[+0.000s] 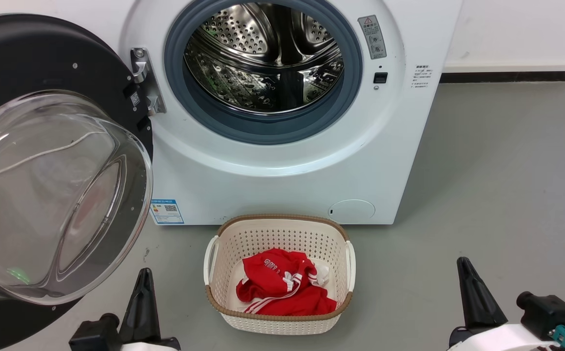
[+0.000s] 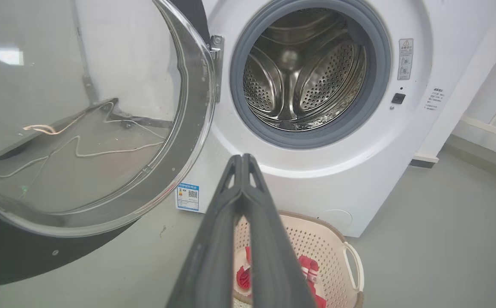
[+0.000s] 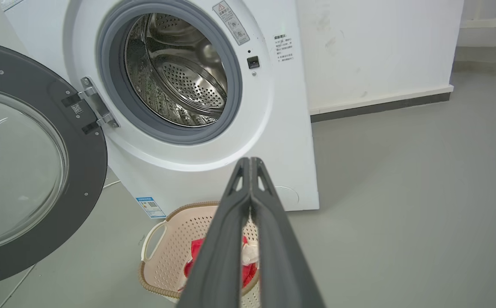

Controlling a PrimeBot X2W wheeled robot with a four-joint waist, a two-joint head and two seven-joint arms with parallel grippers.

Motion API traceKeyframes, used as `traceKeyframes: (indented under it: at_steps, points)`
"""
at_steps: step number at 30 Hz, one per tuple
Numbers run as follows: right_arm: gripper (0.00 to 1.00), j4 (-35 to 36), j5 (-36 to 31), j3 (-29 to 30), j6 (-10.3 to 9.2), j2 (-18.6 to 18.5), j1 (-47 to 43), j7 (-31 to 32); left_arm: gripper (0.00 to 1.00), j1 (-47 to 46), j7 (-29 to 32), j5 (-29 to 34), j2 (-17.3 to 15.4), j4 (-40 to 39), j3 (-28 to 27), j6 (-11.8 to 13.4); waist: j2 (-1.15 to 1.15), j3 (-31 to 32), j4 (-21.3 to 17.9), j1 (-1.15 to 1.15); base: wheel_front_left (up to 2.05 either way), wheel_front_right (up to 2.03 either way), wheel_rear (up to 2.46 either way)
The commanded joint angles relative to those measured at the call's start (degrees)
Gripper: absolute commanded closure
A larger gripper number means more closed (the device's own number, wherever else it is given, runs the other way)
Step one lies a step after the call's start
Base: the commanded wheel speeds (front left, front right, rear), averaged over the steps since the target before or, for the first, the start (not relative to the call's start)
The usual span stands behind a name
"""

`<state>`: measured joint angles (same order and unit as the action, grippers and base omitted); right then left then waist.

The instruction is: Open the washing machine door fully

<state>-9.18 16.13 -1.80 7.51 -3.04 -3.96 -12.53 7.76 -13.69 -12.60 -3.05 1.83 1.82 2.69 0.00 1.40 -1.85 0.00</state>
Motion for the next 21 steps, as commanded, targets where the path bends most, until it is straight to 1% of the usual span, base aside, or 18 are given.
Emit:
traceKeyframes:
  at_steps: [1,9,21]
  points:
    - [1.0,0.7,2.3,0.2,0.0,-0.4,1.6,0.3,1.0,-1.7,0.3,-2.3,-0.5,-0.6,-0.1,-0.4,0.0,0.0,0.0,0.0,0.0,0.0,0.0]
    - [1.0,0.1,11.2,0.5,0.0,-0.8,2.7,1.9,1.0,-3.3,1.9,-11.7,-1.0,1.2,-0.3,-1.6,0.0,-0.1,0.1,0.0,0.0,0.0,0.0]
    - [1.0,-0.7,22.8,1.0,-0.01,-1.3,4.0,4.2,1.0,-5.3,4.3,-24.1,-1.5,3.3,-0.7,-3.1,0.0,-0.3,0.3,0.0,0.0,0.0,0.0]
